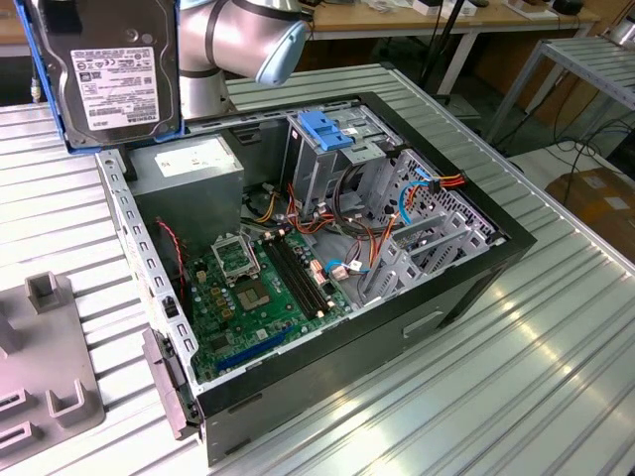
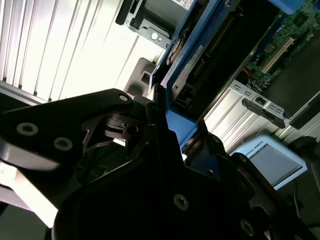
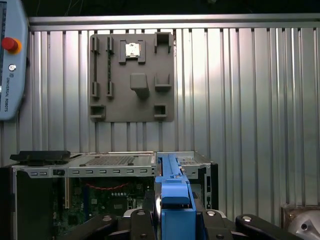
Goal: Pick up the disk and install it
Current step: 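Pick up the disk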
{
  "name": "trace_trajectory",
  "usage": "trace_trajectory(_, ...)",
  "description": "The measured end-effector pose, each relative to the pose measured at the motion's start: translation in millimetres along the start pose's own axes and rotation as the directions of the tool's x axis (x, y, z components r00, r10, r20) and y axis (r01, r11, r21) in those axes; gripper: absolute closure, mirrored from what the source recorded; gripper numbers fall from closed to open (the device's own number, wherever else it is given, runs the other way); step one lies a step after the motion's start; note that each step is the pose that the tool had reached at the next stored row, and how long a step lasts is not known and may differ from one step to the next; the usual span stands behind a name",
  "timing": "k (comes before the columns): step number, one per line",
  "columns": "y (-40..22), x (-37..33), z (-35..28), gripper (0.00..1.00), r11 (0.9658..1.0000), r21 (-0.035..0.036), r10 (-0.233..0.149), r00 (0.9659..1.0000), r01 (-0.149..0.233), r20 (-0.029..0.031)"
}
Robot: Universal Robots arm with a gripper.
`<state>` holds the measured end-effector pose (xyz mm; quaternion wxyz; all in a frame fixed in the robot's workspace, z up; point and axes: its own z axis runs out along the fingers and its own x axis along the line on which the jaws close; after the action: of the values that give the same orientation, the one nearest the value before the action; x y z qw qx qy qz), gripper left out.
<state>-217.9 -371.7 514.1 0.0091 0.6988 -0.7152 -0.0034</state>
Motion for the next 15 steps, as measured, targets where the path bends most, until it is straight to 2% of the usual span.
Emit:
trace_trajectory(4,-11.6,-0.3,0.0,0.63,1.0,0.0,0.0,1.0,0.0,0.0)
trace_trajectory(5,-16.3,-0.4,-0.1,0.63,1.0,-0.0001,0.0,1.0,0.0,-0.0001)
trace_trajectory(6,-23.6,-0.5,-0.1,0.63,1.0,-0.0001,0.0,1.0,0.0,-0.0001)
trace_trajectory(8,-32.9,-0.7,0.1,0.63,1.0,0.0,0.0,1.0,0.0,0.0)
trace_trajectory(11,-38.6,0.9,0.4,0.63,1.0,0.0,0.0,1.0,0.0,0.0)
trace_trajectory(15,-42.7,5.7,1.1,0.63,1.0,0.0001,0.0,1.0,0.0,0.0001)
